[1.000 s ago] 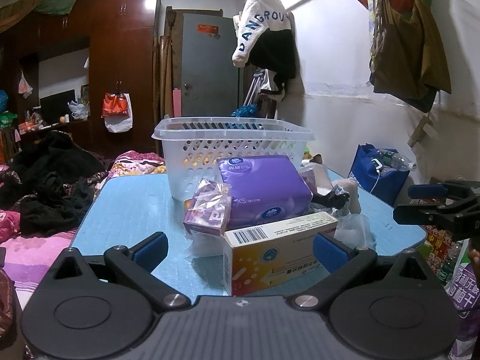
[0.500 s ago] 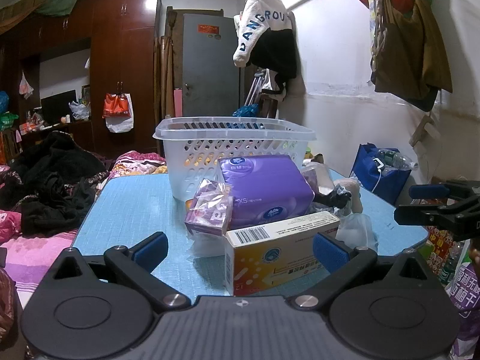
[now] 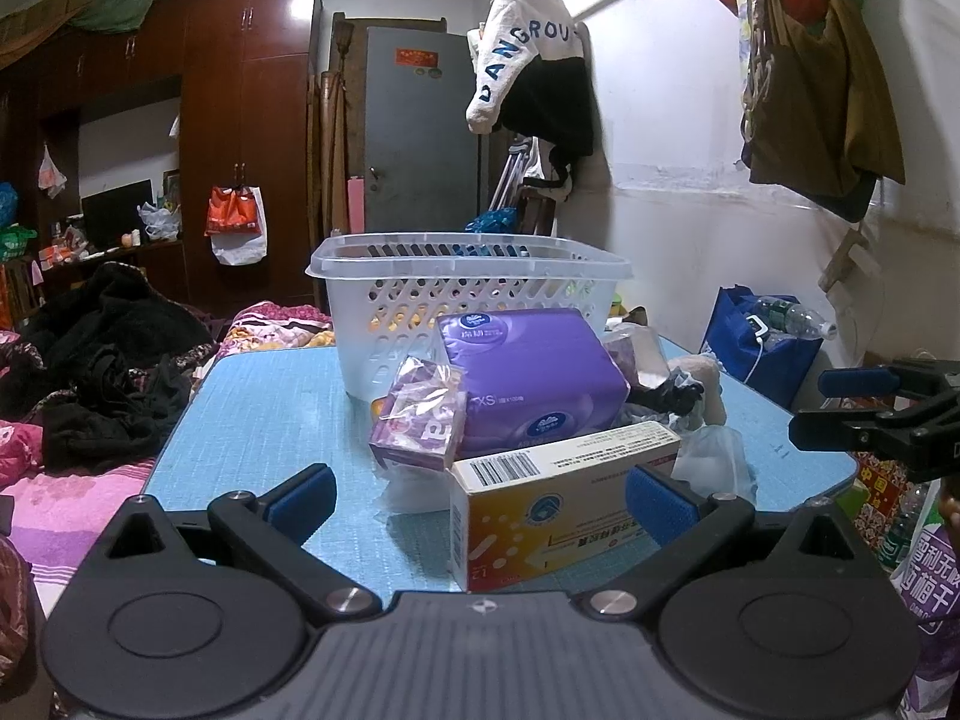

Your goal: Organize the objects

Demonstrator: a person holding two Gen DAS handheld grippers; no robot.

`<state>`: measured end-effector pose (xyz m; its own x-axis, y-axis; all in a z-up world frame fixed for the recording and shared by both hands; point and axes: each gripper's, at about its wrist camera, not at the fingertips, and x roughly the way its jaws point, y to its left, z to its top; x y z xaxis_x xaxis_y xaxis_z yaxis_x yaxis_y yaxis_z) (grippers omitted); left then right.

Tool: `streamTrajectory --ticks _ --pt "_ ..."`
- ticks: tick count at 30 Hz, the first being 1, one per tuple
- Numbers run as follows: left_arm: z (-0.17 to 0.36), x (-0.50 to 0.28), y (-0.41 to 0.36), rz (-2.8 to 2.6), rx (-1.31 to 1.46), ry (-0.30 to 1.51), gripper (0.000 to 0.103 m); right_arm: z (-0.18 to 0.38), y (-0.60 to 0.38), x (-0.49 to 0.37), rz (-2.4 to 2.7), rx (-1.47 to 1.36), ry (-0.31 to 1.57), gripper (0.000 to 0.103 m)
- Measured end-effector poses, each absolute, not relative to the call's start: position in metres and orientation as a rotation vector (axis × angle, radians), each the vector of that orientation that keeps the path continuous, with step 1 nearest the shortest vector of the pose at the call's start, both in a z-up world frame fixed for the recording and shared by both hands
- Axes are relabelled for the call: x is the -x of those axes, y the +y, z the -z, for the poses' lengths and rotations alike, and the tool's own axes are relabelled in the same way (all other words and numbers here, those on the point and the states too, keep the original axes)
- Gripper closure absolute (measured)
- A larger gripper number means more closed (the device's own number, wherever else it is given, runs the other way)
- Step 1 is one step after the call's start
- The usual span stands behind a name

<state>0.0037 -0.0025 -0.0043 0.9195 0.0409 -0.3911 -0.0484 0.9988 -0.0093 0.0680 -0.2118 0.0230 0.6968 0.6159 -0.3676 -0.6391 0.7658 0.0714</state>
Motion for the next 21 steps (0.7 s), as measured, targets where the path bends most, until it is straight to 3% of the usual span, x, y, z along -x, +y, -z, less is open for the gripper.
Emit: streamTrajectory --ticks 21 --pt "0.0072 -0.0042 -0.0048 -0.04 0.014 0.411 0.0 -0.0202 -0.214 -0.0701 -0.697 0.071 0.39 0.0"
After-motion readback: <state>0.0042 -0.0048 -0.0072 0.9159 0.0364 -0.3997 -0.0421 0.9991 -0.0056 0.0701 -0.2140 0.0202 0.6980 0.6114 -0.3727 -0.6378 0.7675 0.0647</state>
